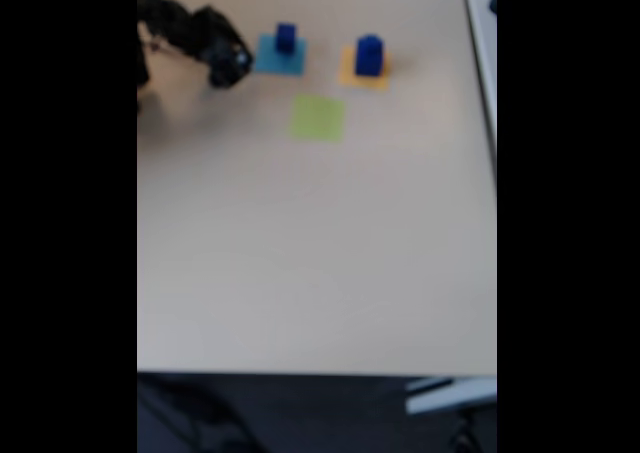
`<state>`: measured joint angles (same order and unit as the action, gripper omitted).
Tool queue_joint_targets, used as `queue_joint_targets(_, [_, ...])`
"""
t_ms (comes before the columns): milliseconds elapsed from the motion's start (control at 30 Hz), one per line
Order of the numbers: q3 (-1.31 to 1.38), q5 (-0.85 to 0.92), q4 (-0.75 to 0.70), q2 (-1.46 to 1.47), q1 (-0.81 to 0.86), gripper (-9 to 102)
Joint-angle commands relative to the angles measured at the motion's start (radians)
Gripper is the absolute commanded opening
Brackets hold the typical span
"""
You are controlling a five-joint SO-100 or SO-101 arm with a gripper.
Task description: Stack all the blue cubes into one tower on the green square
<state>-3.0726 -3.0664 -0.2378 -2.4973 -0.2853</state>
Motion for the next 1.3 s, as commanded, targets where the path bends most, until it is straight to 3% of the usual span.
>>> queue_joint_targets(0, [0.080,-1.169,-0.035,-0.041,0.012,20])
queue_joint_targets(233, [0.080,-1.031,-0.078,-0.166,0.034,20])
queue_joint_targets(500, [0.018,-0.741,-0.250,-0.491,0.089,20])
queue_joint_targets(800, [-0.104,-0.466,-0.258,-0.707,0.115,20])
queue_joint_targets(933, [-0.106,-0.341,-0.350,-0.813,0.127,20])
queue_joint_targets(1267, [-0.107,0.261,-0.397,-0.884,0.215,21])
